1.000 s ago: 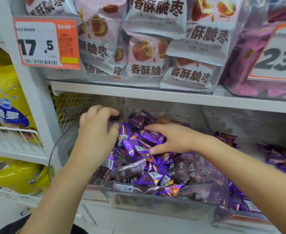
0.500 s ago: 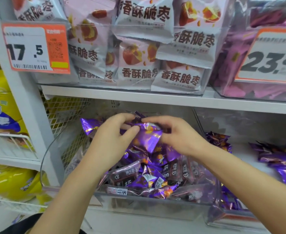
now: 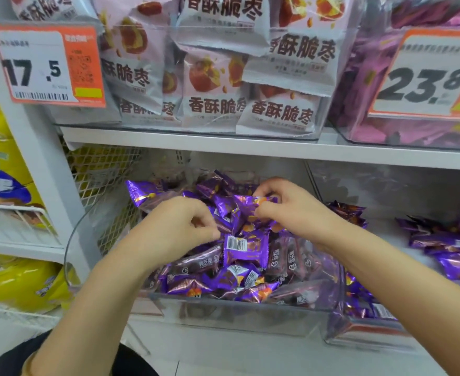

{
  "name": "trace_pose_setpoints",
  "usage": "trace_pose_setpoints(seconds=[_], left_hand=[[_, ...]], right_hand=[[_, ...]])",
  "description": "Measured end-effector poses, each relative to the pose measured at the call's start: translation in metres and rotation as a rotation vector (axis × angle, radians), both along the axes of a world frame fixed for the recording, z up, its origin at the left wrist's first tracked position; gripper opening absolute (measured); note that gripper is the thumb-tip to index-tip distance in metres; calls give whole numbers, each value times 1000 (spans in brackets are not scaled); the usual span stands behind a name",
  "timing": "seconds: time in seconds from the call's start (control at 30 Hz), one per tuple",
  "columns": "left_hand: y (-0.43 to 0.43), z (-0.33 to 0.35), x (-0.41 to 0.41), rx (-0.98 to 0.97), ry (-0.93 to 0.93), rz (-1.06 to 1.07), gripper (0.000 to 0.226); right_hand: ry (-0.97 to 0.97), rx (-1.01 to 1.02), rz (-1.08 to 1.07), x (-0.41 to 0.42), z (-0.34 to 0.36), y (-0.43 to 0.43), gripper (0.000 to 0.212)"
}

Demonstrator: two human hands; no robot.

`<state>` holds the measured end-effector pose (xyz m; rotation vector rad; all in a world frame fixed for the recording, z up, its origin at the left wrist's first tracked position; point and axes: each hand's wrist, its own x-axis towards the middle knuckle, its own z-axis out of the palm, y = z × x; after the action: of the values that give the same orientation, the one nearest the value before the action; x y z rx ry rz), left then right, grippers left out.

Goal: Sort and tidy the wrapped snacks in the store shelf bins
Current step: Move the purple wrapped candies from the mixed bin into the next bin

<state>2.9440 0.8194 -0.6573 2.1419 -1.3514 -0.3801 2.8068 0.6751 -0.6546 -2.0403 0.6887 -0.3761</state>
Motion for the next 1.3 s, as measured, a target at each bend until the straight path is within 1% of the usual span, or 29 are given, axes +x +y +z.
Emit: trace_pose_setpoints(seconds=[0.1, 0.17, 0.2, 0.23, 0.3, 0.33, 0.37, 0.43, 0.5, 0.6, 0.7, 0.73, 0.8, 0.9, 0.93, 1.0, 1.07, 1.17, 1.23, 1.3], left_hand=[[12, 2, 5, 90, 124, -65, 8], [18, 4, 7, 109, 157, -77, 12], [21, 5, 7, 139, 155, -101, 12], [23, 6, 6, 193, 143, -138, 10], [26, 8, 4, 307, 101, -206, 9], [27, 7, 2, 340, 65, -220, 11], [27, 6, 2, 362, 14, -220, 12], [27, 5, 0, 398, -95, -202, 14], [28, 5, -2, 416, -155, -200, 18], [29, 5, -5, 425, -184, -217, 24], [30, 3, -4, 372, -196, -206, 14], [30, 3, -3, 341, -167, -197, 9], [29, 5, -1, 238, -38, -173, 6], [28, 10, 3, -28, 233, -53, 10], [27, 10, 4, -90, 289, -13, 11], [24, 10, 2, -134, 361, 30, 11], [19, 11, -5, -152, 479, 26, 13], [8, 13, -24, -189, 645, -28, 14], [-2, 11, -39, -229, 724, -38, 14], [-15, 12, -54, -271, 778, -1, 15]], right_hand=[[-76, 166, 63, -9, 0, 7, 8], [-107, 162, 106, -14, 0, 7, 8], [-75, 141, 125, -17, 1, 9, 9], [2, 70, 155, -19, 0, 11, 9], [204, -179, 241, -19, -1, 15, 10], [276, -279, 277, -18, -2, 18, 12], [315, -341, 299, -16, -2, 20, 13], [347, -393, 311, -14, -3, 22, 15], [346, -416, 315, -14, -4, 22, 17], [261, -396, 284, -17, -7, 25, 18], [162, -272, 216, -22, -7, 28, 14], [133, -211, 201, -25, -6, 29, 12], [77, -101, 175, -28, -4, 27, 10], [-87, 61, 168, -35, -1, 25, 10], [-152, 111, 177, -37, 1, 25, 13], [-247, 195, 218, -44, 5, 25, 21], [-277, 204, 295, -50, 9, 28, 23], [-281, 136, 381, -57, 13, 33, 24], [-302, 116, 368, -62, 15, 34, 25], [-346, 125, 308, -73, 14, 29, 21]])
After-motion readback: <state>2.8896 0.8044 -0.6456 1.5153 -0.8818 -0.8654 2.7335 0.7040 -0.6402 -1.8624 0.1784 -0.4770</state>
